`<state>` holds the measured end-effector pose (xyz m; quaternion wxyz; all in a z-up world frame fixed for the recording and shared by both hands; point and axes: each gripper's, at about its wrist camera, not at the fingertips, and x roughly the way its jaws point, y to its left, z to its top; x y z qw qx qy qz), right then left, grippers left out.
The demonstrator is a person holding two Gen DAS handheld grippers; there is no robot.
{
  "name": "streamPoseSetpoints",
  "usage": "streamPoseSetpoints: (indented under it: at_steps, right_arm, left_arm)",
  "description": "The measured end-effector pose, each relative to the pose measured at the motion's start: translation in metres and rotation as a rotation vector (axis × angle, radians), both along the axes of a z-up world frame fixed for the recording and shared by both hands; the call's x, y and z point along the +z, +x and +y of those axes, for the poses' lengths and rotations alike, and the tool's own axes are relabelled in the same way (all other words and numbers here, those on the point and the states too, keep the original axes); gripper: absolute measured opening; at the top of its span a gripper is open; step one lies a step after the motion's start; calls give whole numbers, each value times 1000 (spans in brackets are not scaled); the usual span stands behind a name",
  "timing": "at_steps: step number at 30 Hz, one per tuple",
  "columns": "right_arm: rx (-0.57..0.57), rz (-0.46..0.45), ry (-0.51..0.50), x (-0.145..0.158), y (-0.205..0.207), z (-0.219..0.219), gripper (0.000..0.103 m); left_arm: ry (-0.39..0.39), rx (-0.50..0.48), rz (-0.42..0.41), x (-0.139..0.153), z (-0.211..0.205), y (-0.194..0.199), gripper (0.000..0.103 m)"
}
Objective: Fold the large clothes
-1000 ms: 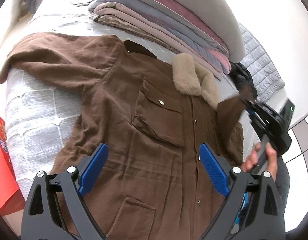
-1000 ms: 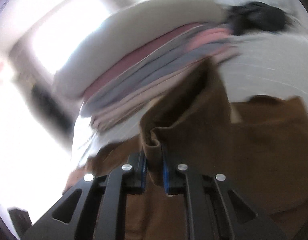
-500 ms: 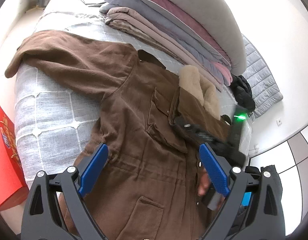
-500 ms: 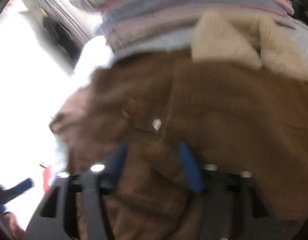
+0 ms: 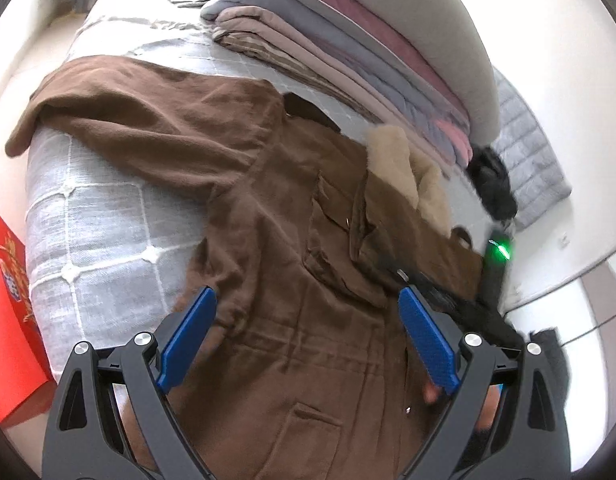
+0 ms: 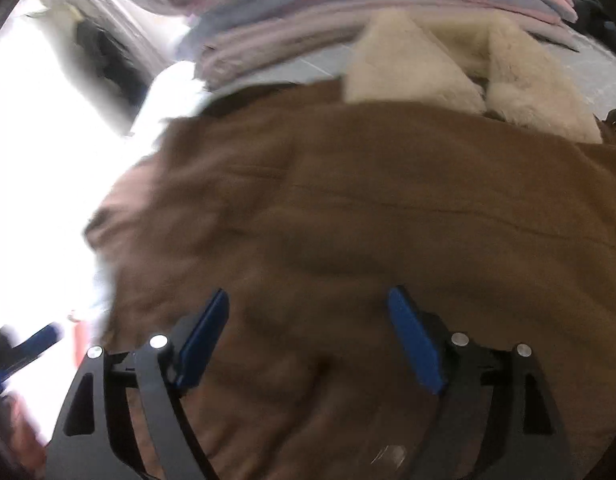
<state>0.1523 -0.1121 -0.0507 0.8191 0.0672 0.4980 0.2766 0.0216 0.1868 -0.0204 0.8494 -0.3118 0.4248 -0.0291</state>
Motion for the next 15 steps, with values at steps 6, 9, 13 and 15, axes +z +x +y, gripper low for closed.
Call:
streamPoseSetpoints:
  at_steps: [6,9,13,15]
  right_arm:
    - [70,-6,99,21,-81,-28,81]
    - [34,48,135,14,-90,-48,82]
    - [-13,70,248,16,-82,-57,82]
    - [-20,61,246,18,-80,-55,82]
  left_arm:
    - [-204,169,-25,-13,107,-10,89]
    - [-325,333,7,-46,180,-20,89]
    - [-567,515,27,-107,257,-37,89]
    - [-675,581,7,-132,281,-43,89]
